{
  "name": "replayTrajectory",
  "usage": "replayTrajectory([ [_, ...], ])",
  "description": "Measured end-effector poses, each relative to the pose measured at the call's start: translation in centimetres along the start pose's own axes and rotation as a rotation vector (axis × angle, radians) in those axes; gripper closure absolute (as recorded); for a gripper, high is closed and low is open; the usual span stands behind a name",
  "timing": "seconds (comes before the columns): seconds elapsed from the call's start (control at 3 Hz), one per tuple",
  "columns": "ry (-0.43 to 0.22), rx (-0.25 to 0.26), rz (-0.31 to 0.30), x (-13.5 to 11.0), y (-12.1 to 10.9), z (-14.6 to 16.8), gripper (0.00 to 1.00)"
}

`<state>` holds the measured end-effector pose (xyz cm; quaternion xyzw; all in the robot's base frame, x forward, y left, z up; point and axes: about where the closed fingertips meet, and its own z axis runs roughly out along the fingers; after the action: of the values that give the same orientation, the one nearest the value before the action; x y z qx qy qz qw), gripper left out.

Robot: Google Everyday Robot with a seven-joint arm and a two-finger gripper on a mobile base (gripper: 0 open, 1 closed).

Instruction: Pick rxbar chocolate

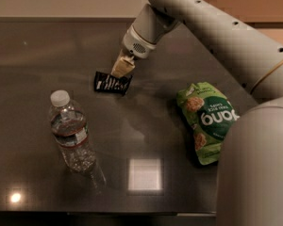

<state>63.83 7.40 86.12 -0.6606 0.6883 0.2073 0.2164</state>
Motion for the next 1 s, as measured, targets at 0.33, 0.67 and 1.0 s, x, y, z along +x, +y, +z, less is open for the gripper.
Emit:
replayTrajectory([
  [0.33, -0.047, 0.008, -0.006, -0.6, 0.7, -2.9, 1.00],
  [0.67, -0.091, 0.020, -0.023, -1.6, 1.4, -6.1, 1.00],
  [1.0, -0.154, 0.039, -0.078, -3.4, 3.2, -12.1, 1.00],
])
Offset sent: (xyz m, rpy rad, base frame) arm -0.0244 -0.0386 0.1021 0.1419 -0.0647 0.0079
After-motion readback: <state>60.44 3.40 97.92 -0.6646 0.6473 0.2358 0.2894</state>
